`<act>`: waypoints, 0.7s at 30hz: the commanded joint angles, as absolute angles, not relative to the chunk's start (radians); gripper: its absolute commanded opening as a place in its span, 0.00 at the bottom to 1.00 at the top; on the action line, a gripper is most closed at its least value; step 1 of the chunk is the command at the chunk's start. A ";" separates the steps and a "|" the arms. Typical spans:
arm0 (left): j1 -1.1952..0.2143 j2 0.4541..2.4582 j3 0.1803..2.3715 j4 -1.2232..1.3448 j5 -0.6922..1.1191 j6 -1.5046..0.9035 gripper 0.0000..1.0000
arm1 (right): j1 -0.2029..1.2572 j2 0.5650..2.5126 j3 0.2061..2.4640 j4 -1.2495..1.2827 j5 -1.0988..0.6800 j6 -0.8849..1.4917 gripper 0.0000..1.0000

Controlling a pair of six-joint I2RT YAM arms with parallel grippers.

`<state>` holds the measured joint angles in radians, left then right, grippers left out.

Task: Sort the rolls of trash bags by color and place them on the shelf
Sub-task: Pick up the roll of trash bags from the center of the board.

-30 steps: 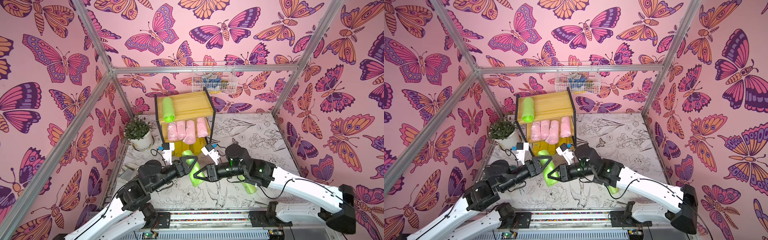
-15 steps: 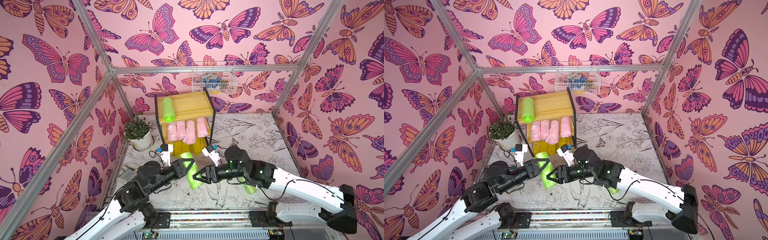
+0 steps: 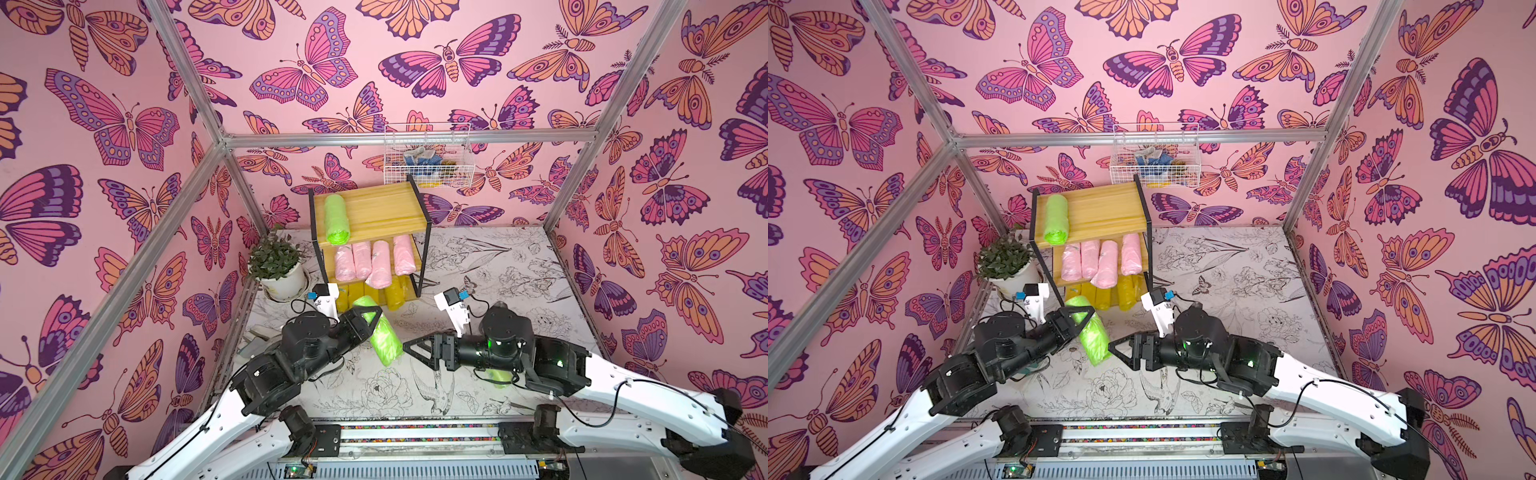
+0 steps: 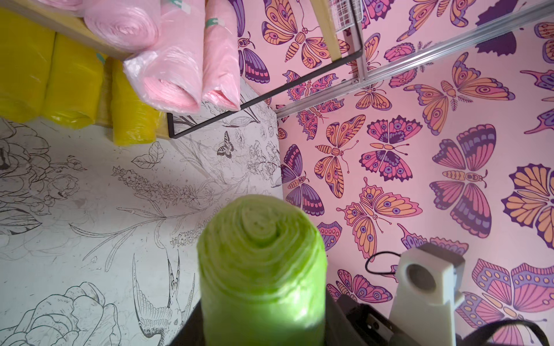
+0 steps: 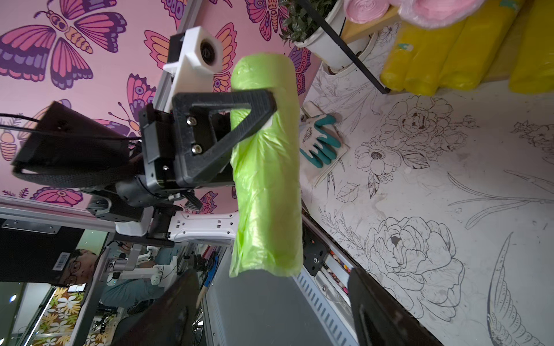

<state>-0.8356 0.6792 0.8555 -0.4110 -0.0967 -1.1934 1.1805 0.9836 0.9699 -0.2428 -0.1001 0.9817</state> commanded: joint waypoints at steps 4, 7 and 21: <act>-0.828 0.657 0.839 -0.417 -0.141 -1.281 0.00 | 1.230 1.034 0.937 -0.135 0.015 1.041 0.91; -0.828 0.631 0.820 -0.417 -0.149 -1.296 0.00 | 1.236 1.063 0.930 -0.040 -0.006 1.055 0.91; -0.828 0.595 0.805 -0.414 -0.160 -1.302 0.00 | 1.248 1.218 0.978 0.081 -0.044 1.102 0.78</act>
<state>-0.8356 0.6014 0.8124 -0.4435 -0.1493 -1.2987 1.2396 1.2087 0.9310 0.0620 -0.0444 1.0962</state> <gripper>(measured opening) 0.374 0.787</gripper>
